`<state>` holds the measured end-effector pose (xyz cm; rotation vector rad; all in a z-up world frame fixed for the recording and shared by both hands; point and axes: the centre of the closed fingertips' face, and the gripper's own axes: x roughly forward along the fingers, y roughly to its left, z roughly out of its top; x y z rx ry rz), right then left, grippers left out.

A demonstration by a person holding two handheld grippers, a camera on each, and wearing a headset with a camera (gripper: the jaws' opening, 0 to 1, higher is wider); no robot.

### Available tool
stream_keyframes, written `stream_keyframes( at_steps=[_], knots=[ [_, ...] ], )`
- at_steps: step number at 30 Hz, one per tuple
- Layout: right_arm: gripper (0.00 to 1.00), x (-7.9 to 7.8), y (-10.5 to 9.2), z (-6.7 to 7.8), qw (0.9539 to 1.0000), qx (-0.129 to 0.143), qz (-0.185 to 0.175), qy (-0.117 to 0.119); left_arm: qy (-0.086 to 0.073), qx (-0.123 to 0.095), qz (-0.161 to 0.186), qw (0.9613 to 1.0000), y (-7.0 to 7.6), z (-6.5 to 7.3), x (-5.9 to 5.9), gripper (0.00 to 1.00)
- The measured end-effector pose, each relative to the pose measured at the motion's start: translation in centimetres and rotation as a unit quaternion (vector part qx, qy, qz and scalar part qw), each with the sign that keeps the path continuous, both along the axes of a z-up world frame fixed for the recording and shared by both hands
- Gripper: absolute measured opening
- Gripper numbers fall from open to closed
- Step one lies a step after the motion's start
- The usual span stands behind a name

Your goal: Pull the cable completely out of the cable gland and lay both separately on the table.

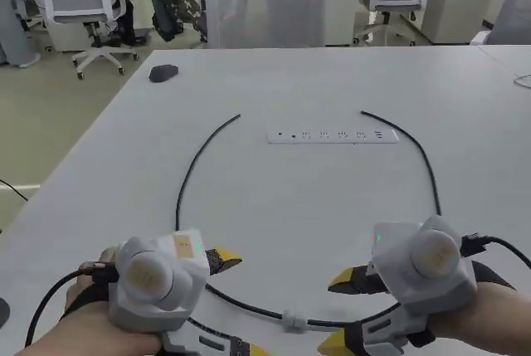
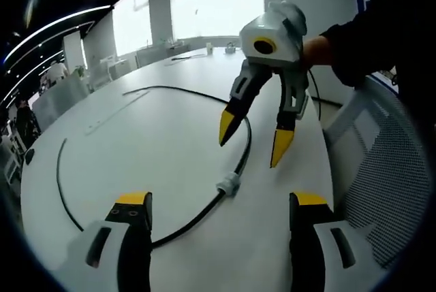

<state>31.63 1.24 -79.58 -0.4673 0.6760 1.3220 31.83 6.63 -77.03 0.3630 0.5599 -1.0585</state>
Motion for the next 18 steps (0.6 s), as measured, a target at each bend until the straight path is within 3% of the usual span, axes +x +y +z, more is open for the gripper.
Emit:
stream_keyframes(
  at_steps=[3,6,9,10,12,16,17,18],
  knots=[
    [0.34,0.5,0.5,-0.1,0.9996,-0.005,0.006,-0.028,0.007,-0.008,0.003,0.9999,-0.1,-0.2,0.1,0.79],
    [0.26,0.7,1.4,-0.3,0.9994,0.0,0.008,-0.033,0.009,-0.015,0.004,0.9998,-0.4,-0.3,0.2,0.79],
    [0.23,0.5,2.0,-1.0,0.9997,-0.004,0.013,-0.023,0.0,-0.008,0.017,0.9998,-0.2,-0.6,0.8,0.83],
    [0.22,0.1,2.1,-1.4,1.0,-0.004,0.008,0.0,0.0,-0.011,0.018,0.9998,-0.2,-0.5,0.8,0.82],
    [0.22,0.3,2.4,-1.8,0.9999,-0.003,0.009,-0.007,0.006,-0.021,0.017,0.9996,-0.2,-0.4,0.7,0.78],
    [0.19,0.2,2.7,-2.2,0.9998,-0.005,0.014,-0.012,0.01,-0.018,0.021,0.9996,0.1,-0.6,0.7,0.77],
    [0.19,0.3,2.7,-2.3,0.9998,-0.006,0.015,-0.014,0.011,-0.023,0.022,0.9994,0.0,-0.6,0.7,0.76],
    [0.18,0.5,2.8,-2.4,0.9996,-0.007,0.016,-0.022,0.0,-0.041,0.021,0.9989,-0.3,-0.1,0.9,0.75]
  ],
)
